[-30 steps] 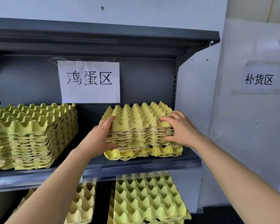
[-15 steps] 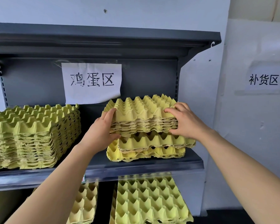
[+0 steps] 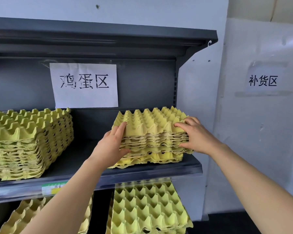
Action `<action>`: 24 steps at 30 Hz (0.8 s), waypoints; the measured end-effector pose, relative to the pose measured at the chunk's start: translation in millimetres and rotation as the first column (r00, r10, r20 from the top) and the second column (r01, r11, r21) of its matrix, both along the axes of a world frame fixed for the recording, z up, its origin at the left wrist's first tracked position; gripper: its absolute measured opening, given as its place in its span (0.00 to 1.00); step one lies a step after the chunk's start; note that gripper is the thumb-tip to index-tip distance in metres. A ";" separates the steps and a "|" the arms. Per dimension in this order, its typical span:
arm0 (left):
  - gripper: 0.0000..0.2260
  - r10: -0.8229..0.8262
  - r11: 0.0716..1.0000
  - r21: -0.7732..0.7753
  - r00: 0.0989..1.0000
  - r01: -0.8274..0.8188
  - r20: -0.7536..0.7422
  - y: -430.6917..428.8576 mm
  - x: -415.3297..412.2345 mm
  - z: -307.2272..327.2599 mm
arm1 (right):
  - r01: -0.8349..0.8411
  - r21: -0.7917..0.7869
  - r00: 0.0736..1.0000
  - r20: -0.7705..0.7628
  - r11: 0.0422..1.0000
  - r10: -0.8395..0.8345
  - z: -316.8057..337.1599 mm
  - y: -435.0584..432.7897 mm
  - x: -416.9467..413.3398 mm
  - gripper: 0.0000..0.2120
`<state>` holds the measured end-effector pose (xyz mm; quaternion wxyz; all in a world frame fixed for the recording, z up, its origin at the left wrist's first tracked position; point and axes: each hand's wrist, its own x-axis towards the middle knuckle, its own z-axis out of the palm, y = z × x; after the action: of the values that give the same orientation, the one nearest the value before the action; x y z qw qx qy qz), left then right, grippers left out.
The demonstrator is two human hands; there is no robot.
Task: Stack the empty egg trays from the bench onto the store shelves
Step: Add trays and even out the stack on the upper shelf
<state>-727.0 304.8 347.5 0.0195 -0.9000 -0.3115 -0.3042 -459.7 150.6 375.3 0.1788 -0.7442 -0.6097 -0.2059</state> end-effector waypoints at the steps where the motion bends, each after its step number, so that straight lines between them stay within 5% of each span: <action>1: 0.45 0.004 1.000 0.004 1.000 -0.003 -0.016 0.4 0.5 -2.5 | 0.007 -0.003 1.000 0.010 1.000 -0.007 -4.7 1.4 1.7 0.39; 7: 0.56 0.030 0.999 -0.020 0.996 -0.031 -0.079 -2.5 4.1 -8.5 | 0.053 0.018 0.995 0.078 0.998 -0.055 -17.1 3.4 8.3 0.40; 13: 0.59 0.038 0.999 0.005 0.996 -0.038 -0.079 -1.1 6.5 -11.4 | 0.050 0.012 0.991 -0.122 0.999 -0.048 -24.3 -4.6 8.1 0.55; 18: 0.57 0.033 0.999 0.012 0.998 -0.032 -0.046 -1.6 4.9 -11.4 | 0.012 0.033 0.989 -0.149 0.999 -0.007 -25.0 -4.6 8.5 0.55; 21: 0.55 0.023 1.000 0.012 0.999 -0.024 0.045 -2.1 4.2 -15.2 | -0.005 0.087 0.971 -0.237 0.996 0.026 -27.8 -4.5 8.8 0.56; 24: 0.53 0.059 0.987 -0.161 0.978 -0.026 0.201 -4.1 4.5 -20.5 | -0.020 0.190 0.903 -0.417 0.982 0.099 -32.8 -4.4 10.7 0.57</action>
<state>-722.5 300.7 327.1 -0.0772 -0.8557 -0.3542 -0.3693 -449.0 146.3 342.5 0.3805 -0.7327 -0.5573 -0.0881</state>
